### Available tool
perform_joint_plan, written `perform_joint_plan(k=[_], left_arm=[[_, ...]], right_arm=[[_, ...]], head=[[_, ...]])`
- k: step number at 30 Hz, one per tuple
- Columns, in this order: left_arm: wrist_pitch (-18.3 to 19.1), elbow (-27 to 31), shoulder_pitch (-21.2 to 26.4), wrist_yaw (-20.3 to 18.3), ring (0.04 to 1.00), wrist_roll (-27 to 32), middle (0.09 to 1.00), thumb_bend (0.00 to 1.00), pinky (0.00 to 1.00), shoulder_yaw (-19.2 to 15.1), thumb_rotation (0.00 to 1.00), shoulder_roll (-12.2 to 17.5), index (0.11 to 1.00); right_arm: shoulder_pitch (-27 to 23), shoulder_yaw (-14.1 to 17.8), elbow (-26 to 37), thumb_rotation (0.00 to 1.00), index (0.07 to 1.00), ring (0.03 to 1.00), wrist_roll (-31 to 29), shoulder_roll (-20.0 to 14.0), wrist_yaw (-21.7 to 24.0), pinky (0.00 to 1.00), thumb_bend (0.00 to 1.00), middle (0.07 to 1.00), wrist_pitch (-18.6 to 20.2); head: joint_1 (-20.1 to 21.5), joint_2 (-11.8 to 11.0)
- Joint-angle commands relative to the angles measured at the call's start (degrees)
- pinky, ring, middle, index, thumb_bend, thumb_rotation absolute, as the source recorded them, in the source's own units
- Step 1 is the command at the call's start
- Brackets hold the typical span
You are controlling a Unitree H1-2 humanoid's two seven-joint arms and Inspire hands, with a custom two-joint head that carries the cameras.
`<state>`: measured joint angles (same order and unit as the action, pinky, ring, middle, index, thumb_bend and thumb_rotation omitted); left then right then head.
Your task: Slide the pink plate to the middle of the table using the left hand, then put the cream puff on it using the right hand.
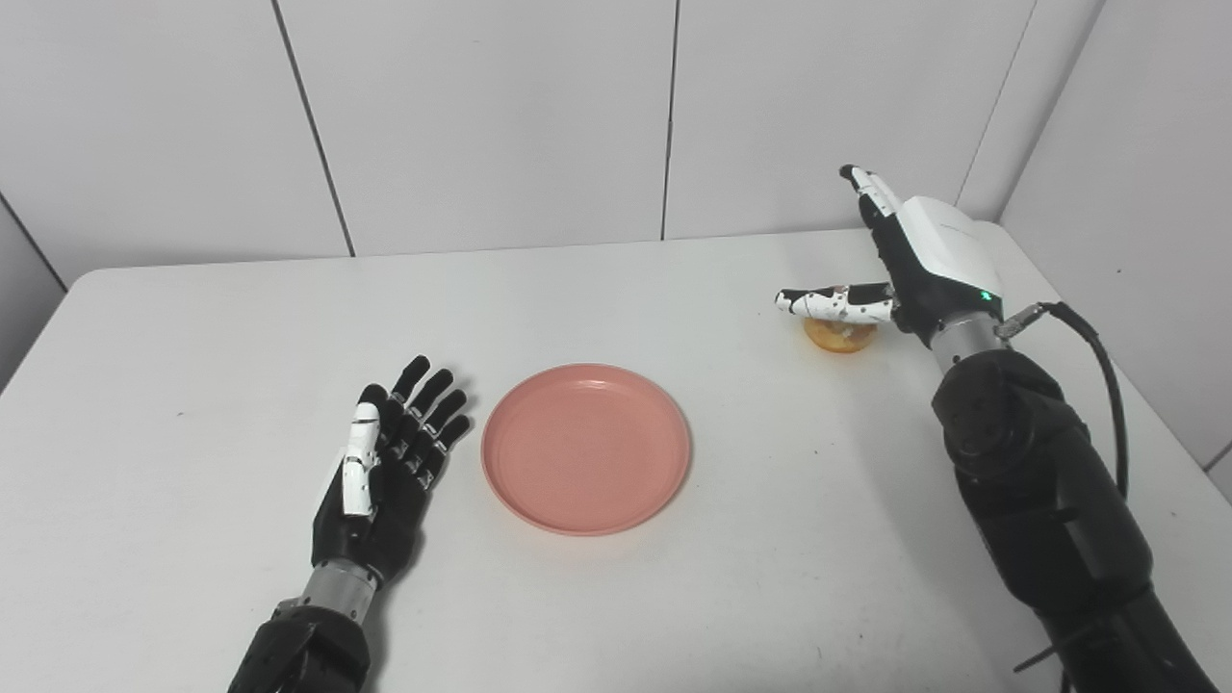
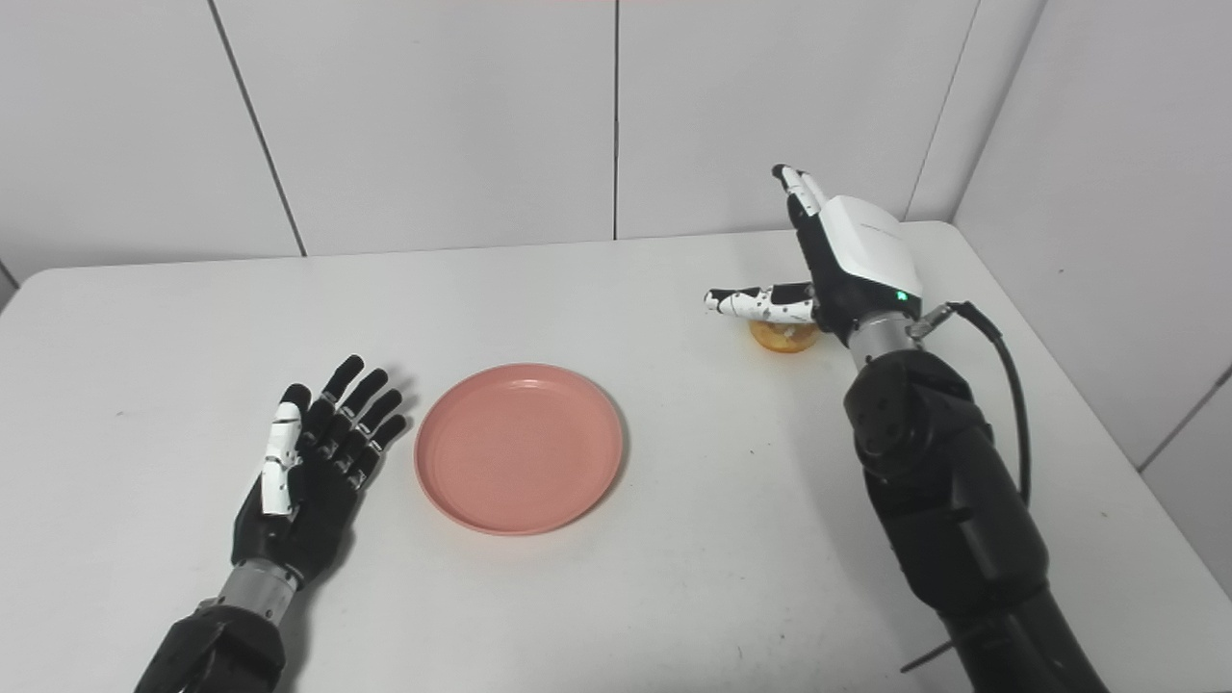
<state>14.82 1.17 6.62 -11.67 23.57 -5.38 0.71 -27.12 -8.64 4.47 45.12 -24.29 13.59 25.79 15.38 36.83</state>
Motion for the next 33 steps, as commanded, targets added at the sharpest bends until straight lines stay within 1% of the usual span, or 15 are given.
perform_joint_plan(k=[1, 6, 11, 15, 20, 27, 33], left_arm=[[1.07, -0.77, -0.96, 0.25, 0.924, 0.56, 0.933, 0.43, 0.94, -0.40, 1.00, 0.34, 0.925], [1.36, -0.51, -0.95, 0.37, 0.920, 0.65, 0.929, 0.43, 0.93, -0.55, 1.00, 0.34, 0.922], [1.56, -0.36, -0.99, 0.55, 0.920, 0.75, 0.929, 0.44, 0.93, -0.65, 1.00, 0.42, 0.920], [1.26, -0.46, -1.01, -0.12, 0.928, 1.28, 0.936, 0.44, 0.94, -0.46, 1.00, 0.82, 0.924], [1.61, 0.02, -1.11, 0.53, 0.926, 1.11, 0.935, 0.44, 0.94, -0.37, 1.00, 0.79, 0.926], [1.90, 0.47, -1.31, 0.71, 0.922, 1.26, 0.930, 0.43, 0.94, -0.45, 1.00, 0.78, 0.919], [2.08, 0.70, -1.44, 0.96, 0.920, 1.22, 0.926, 0.43, 0.94, -0.59, 1.00, 0.78, 0.914]], right_arm=[[-3.76, 0.12, -0.48, 0.46, 0.966, 0.912, 1.38, -2.06, -0.27, 0.65, 0.84, 0.979, -0.06], [-4.61, -0.59, -3.90, 0.45, 0.968, 0.927, 1.05, -2.95, 0.51, 0.69, 0.85, 0.990, -0.21], [-5.44, -0.94, -7.03, 0.44, 0.977, 0.933, 0.42, -3.33, 1.23, 0.70, 0.84, 0.998, -0.05], [-6.37, -0.99, -10.26, 0.42, 0.972, 0.926, -0.10, -3.34, 0.68, 0.71, 0.85, 0.990, -0.66], [-7.89, -1.57, -14.98, 0.41, 0.962, 0.915, -0.78, -3.57, -0.51, 0.72, 0.85, 0.972, -1.95], [-9.78, -1.80, -21.27, 0.37, 0.953, 0.889, -3.55, -2.79, -2.74, 0.71, 0.87, 0.954, -3.76], [-11.55, -3.23, -25.32, 0.38, 0.952, 0.871, -4.12, -2.41, -4.62, 0.70, 0.87, 0.943, -4.50]], head=[[-0.02, -0.02], [-0.15, 0.43], [-0.06, 0.62], [0.01, 0.79], [-0.01, 0.90], [-0.13, 1.25], [-0.27, 1.41]])
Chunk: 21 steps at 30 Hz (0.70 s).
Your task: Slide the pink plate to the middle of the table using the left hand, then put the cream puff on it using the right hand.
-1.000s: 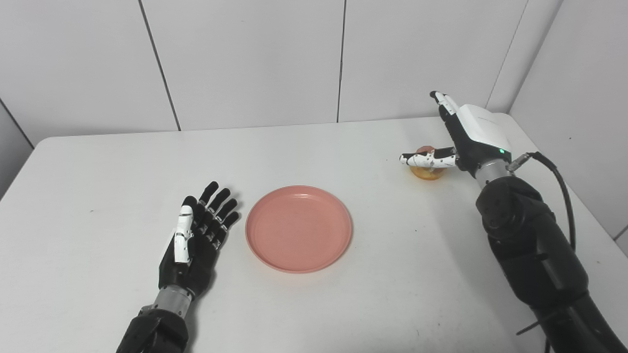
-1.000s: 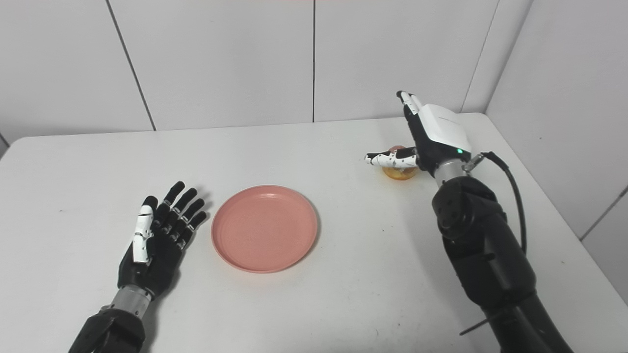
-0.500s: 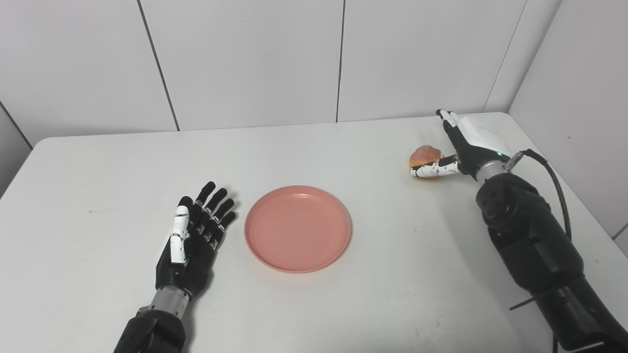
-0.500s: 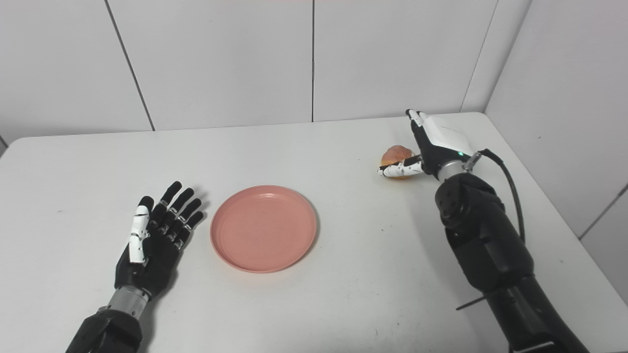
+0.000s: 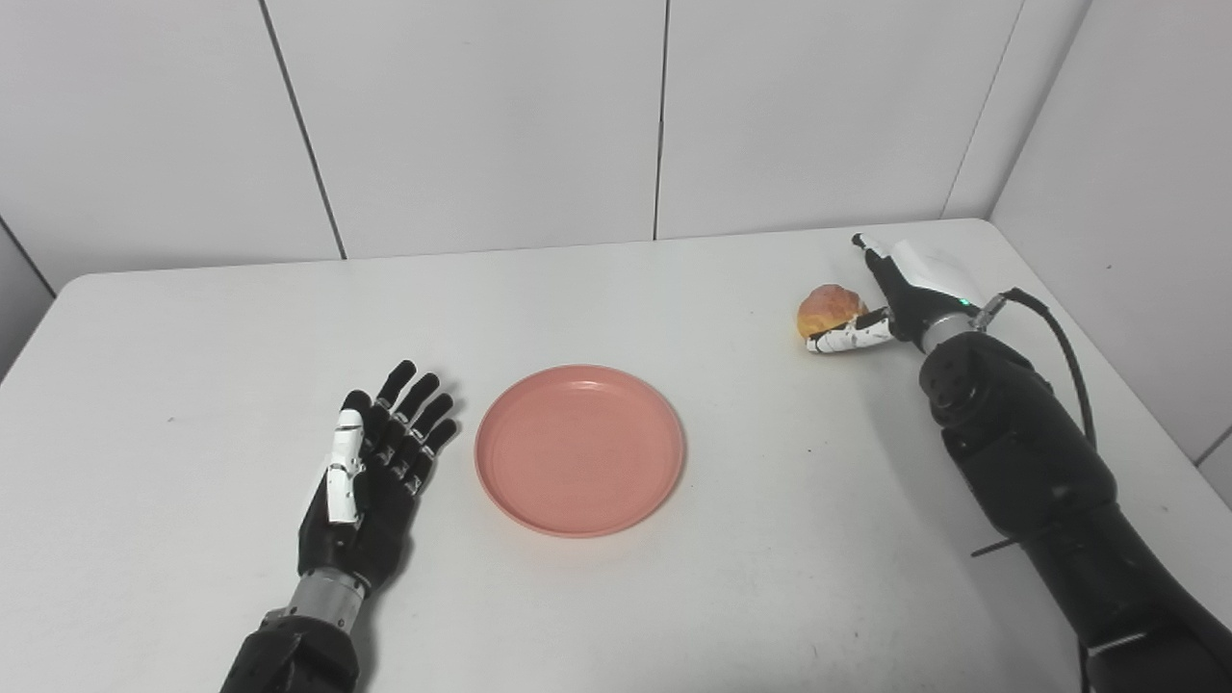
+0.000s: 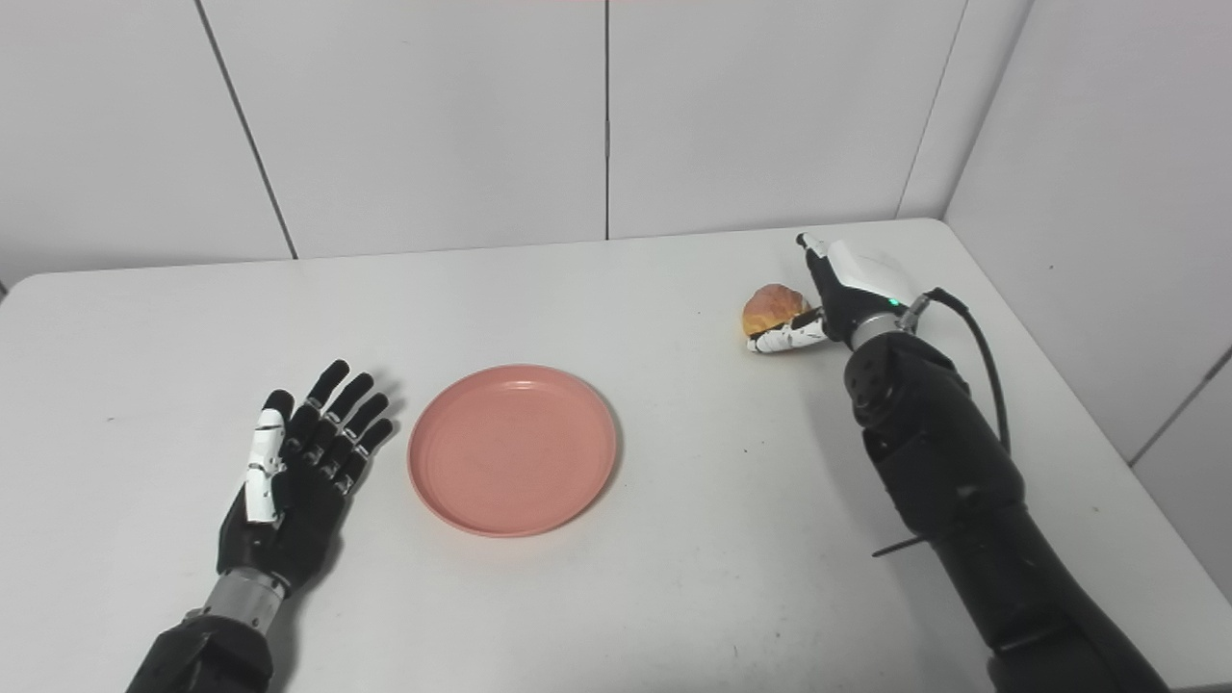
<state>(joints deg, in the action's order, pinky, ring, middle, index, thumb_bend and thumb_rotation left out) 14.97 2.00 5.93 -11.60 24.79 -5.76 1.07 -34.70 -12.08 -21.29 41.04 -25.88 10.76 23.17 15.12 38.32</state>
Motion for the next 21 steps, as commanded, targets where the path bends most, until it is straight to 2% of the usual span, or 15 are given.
perform_joint_plan(k=[1, 7, 21], left_arm=[[2.02, -0.04, -0.78, 0.99, 0.918, 0.03, 0.925, 0.43, 0.93, -0.26, 1.00, 0.38, 0.912], [2.05, 0.33, -0.92, 0.86, 0.919, -0.13, 0.926, 0.42, 0.93, -0.22, 1.00, 0.47, 0.915], [2.39, 0.72, -1.17, 0.91, 0.921, -0.04, 0.928, 0.43, 0.94, -0.16, 1.00, 0.58, 0.915]], right_arm=[[-4.28, -0.01, -0.11, 0.38, 0.952, 0.867, -0.13, -0.76, -2.02, 0.70, 0.87, 0.941, -1.88], [-6.31, -0.52, -4.49, 0.39, 0.946, 0.844, -1.69, 0.15, -3.95, 0.68, 0.87, 0.930, -3.17], [-8.79, -1.65, -9.33, 0.39, 0.933, 0.839, -4.93, 1.81, -4.79, 0.68, 0.87, 0.915, -3.66]], head=[[0.00, 0.02], [-0.18, 0.28], [-0.60, 0.60]])
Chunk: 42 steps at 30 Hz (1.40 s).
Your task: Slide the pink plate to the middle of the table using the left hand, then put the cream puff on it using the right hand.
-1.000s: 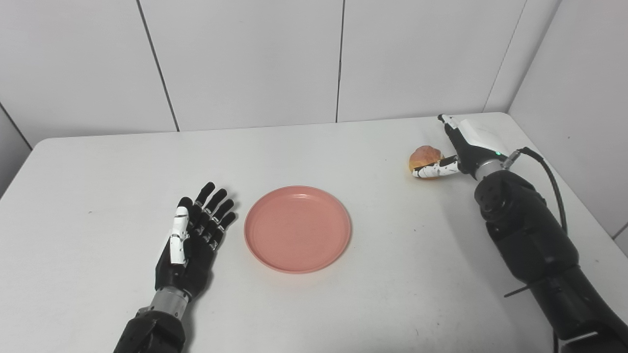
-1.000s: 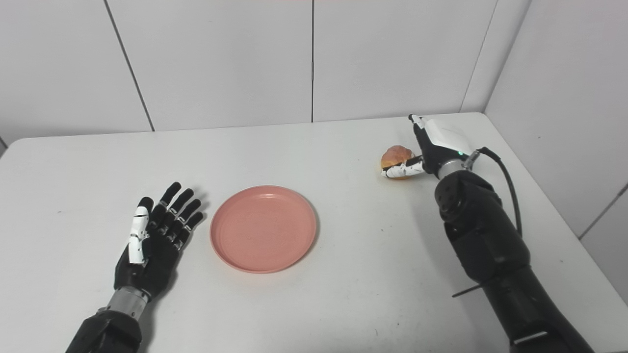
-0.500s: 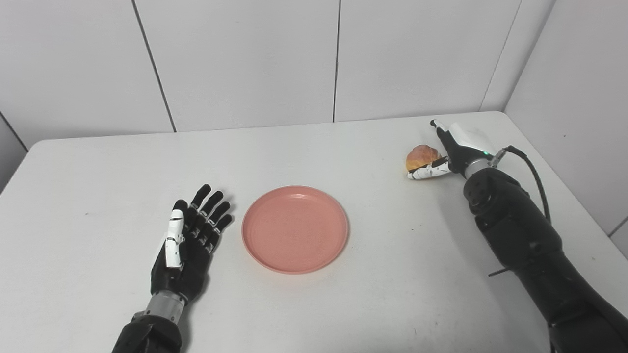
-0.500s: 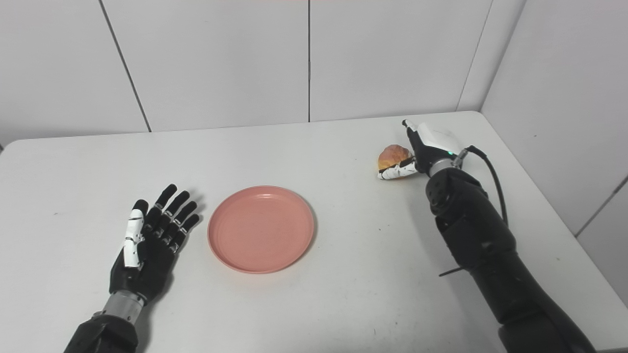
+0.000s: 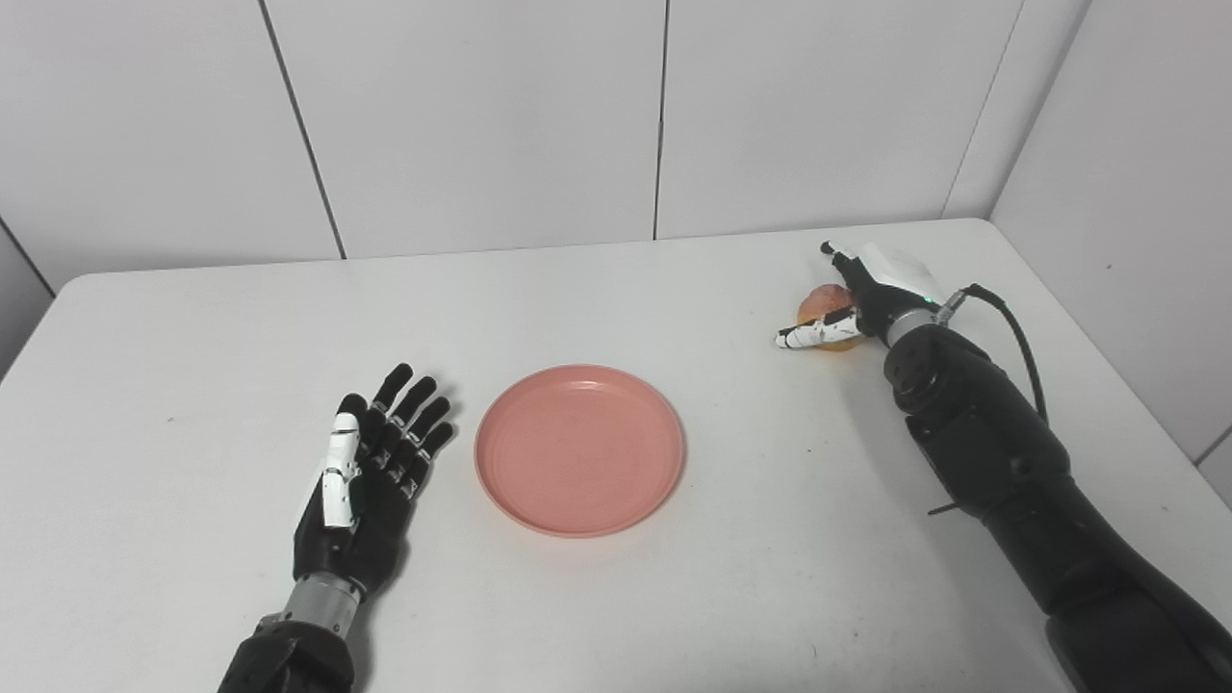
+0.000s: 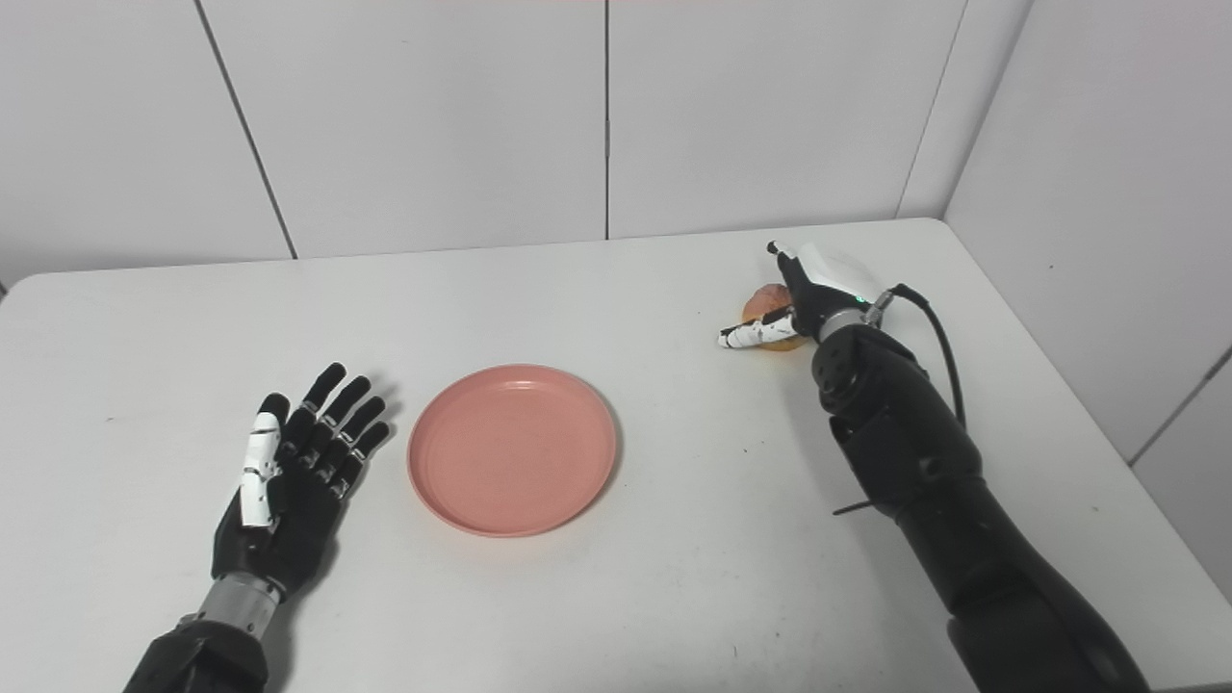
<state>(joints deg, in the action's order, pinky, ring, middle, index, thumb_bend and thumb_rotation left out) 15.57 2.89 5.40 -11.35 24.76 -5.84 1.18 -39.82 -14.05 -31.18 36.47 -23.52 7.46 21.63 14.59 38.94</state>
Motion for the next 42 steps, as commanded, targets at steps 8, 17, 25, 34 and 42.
perform_joint_plan(k=[8, 17, 25, 34, 42], left_arm=[[2.91, 1.08, -0.69, 1.56, 0.918, -0.07, 0.925, 0.43, 0.93, -0.04, 1.00, 0.09, 0.912], [2.94, 1.08, -0.77, 1.46, 0.919, 0.27, 0.924, 0.44, 0.94, -0.01, 1.00, 0.17, 0.914], [2.89, 0.97, -0.76, 1.39, 0.922, 0.02, 0.927, 0.44, 0.94, 0.14, 1.00, 0.33, 0.917], [2.98, 0.90, -0.74, 1.30, 0.922, 0.29, 0.927, 0.45, 0.94, 0.08, 1.00, 0.30, 0.915], [3.08, 1.12, -0.80, 1.25, 0.924, 0.32, 0.929, 0.45, 0.94, 0.15, 1.00, 0.34, 0.918]], right_arm=[[-5.76, -0.58, -4.19, 0.38, 0.918, 0.762, -1.27, 0.12, -1.93, 0.58, 0.87, 0.876, -1.13], [-6.46, -3.56, -6.45, 0.37, 0.882, 0.833, -0.36, -1.32, -0.13, 0.65, 0.89, 0.879, -0.47], [-6.85, -7.01, -4.44, 0.37, 0.872, 0.890, 2.28, -3.67, 4.66, 0.75, 0.91, 0.901, 2.75], [-8.25, -9.01, -5.06, 0.26, 0.742, 0.665, 3.61, -4.99, 10.11, 0.54, 0.89, 0.708, 3.94], [-8.62, -10.14, -5.90, 0.07, 0.529, 0.476, 6.00, -5.71, 13.44, 0.49, 0.56, 0.494, 5.25]], head=[[-0.25, 0.27], [-0.58, 0.39], [-0.55, 0.48], [-0.57, 0.61], [-0.64, 0.63]])
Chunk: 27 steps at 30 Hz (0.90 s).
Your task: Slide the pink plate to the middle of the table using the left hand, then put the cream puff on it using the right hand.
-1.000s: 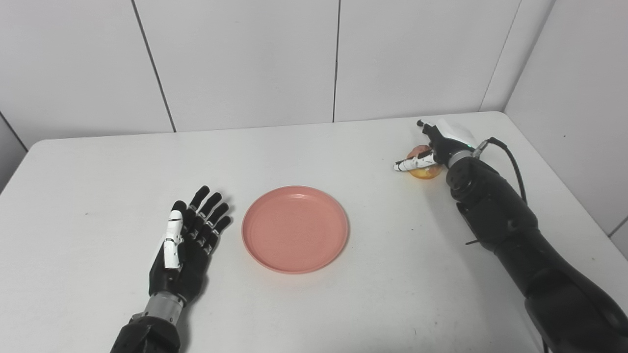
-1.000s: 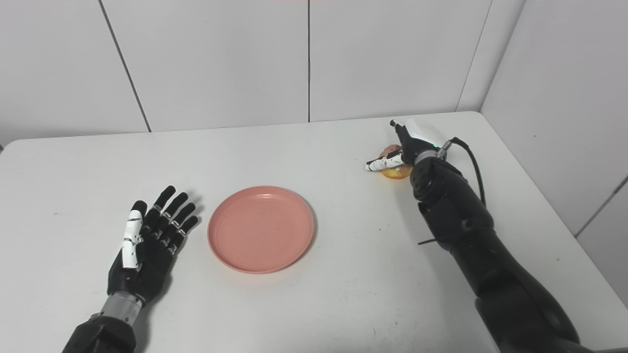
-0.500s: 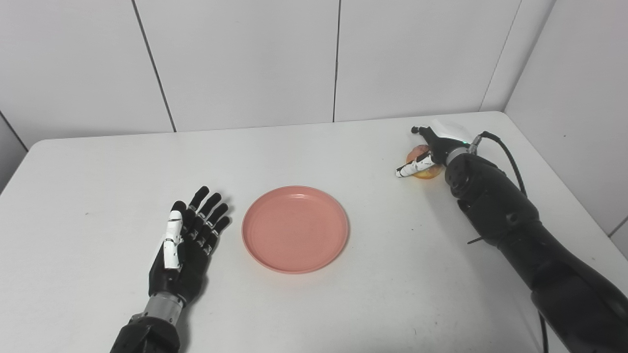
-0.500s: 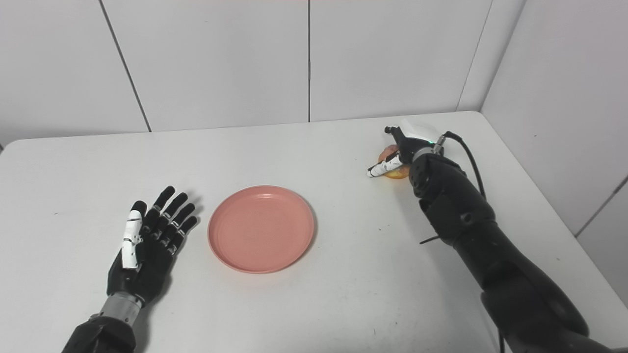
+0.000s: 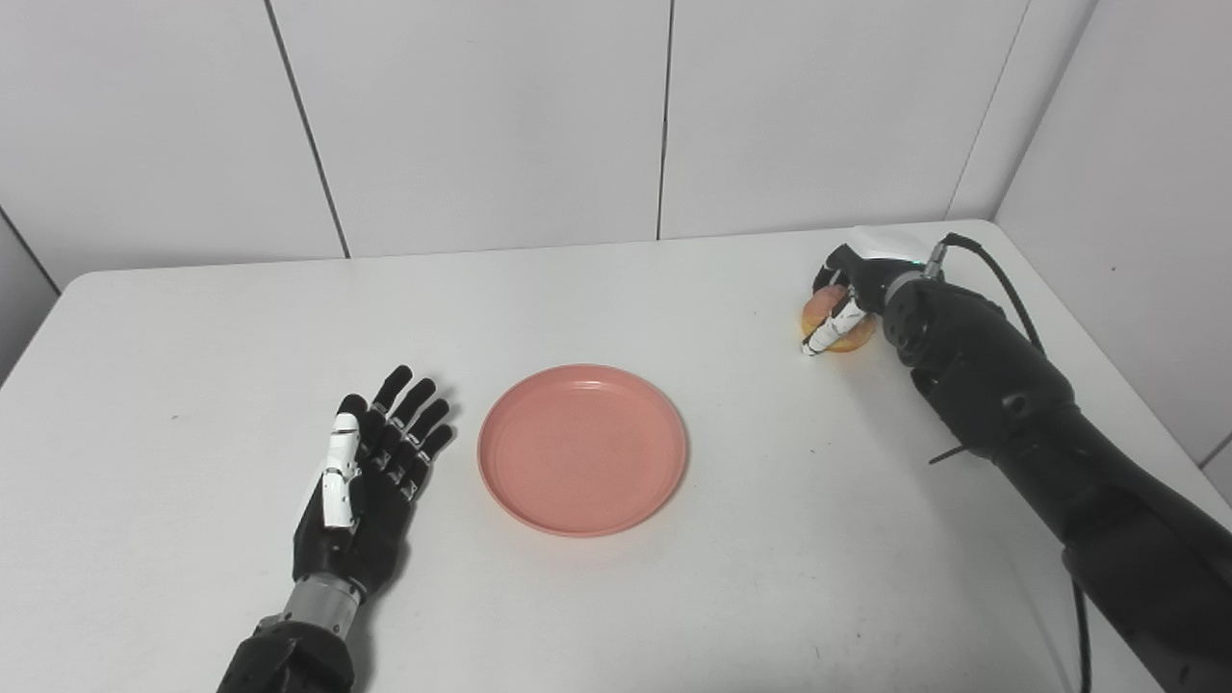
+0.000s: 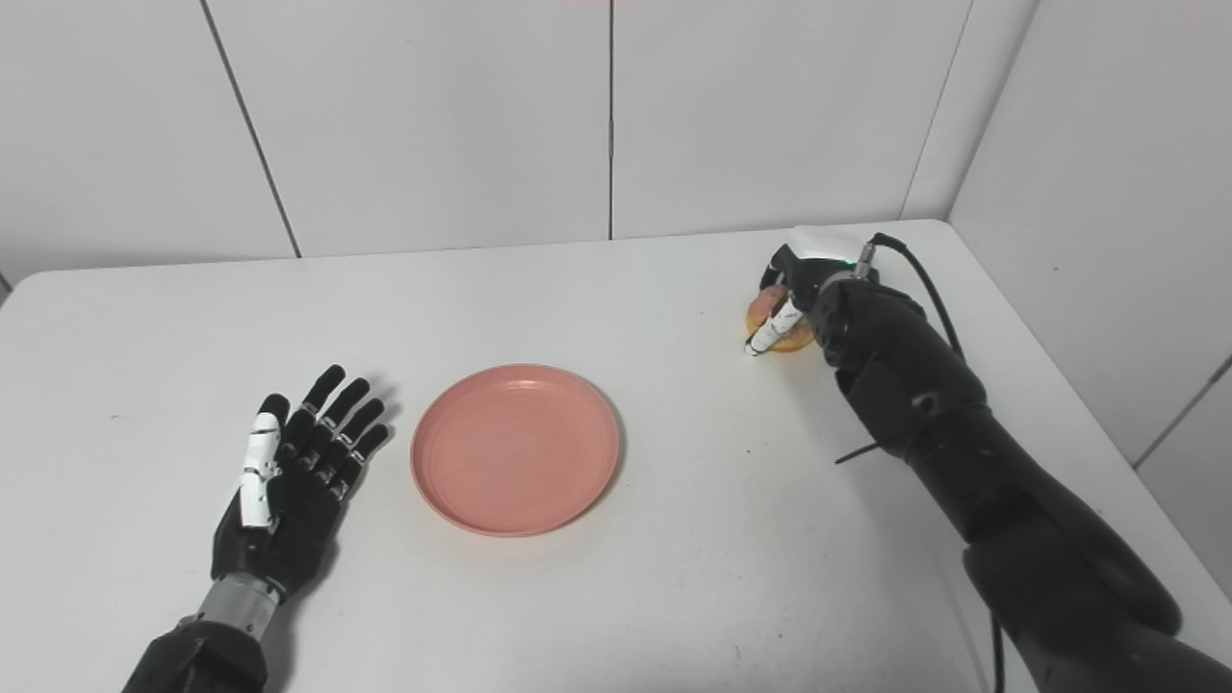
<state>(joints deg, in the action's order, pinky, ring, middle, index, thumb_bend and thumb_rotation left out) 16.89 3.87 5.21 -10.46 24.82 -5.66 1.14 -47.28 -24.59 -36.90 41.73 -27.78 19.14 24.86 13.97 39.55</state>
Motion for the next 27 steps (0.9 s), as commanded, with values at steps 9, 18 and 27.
perform_joint_plan(k=[9, 18, 27], left_arm=[[2.16, -0.19, -0.42, 0.84, 0.917, 0.48, 0.924, 0.45, 0.93, -0.41, 1.00, 0.15, 0.911], [1.50, -0.47, -0.39, 0.34, 0.921, 0.40, 0.928, 0.45, 0.93, -0.01, 1.00, 0.48, 0.918], [1.45, -0.26, -0.28, 0.88, 0.916, 0.11, 0.923, 0.45, 0.93, 0.20, 1.00, -0.14, 0.911]], right_arm=[[0.10, 3.04, 0.85, 0.00, 0.500, 0.418, 0.57, -1.01, -0.93, 0.44, 0.53, 0.470, 1.96], [2.76, 5.79, 7.59, 0.00, 0.485, 0.415, -0.68, -1.49, -3.10, 0.34, 0.53, 0.486, 1.87], [5.51, 10.51, 21.43, 0.00, 0.524, 0.370, 0.85, -1.14, 0.14, 0.30, 0.52, 0.459, 2.05]], head=[[-0.07, -0.07], [-0.28, -0.18], [-1.14, -0.32]])
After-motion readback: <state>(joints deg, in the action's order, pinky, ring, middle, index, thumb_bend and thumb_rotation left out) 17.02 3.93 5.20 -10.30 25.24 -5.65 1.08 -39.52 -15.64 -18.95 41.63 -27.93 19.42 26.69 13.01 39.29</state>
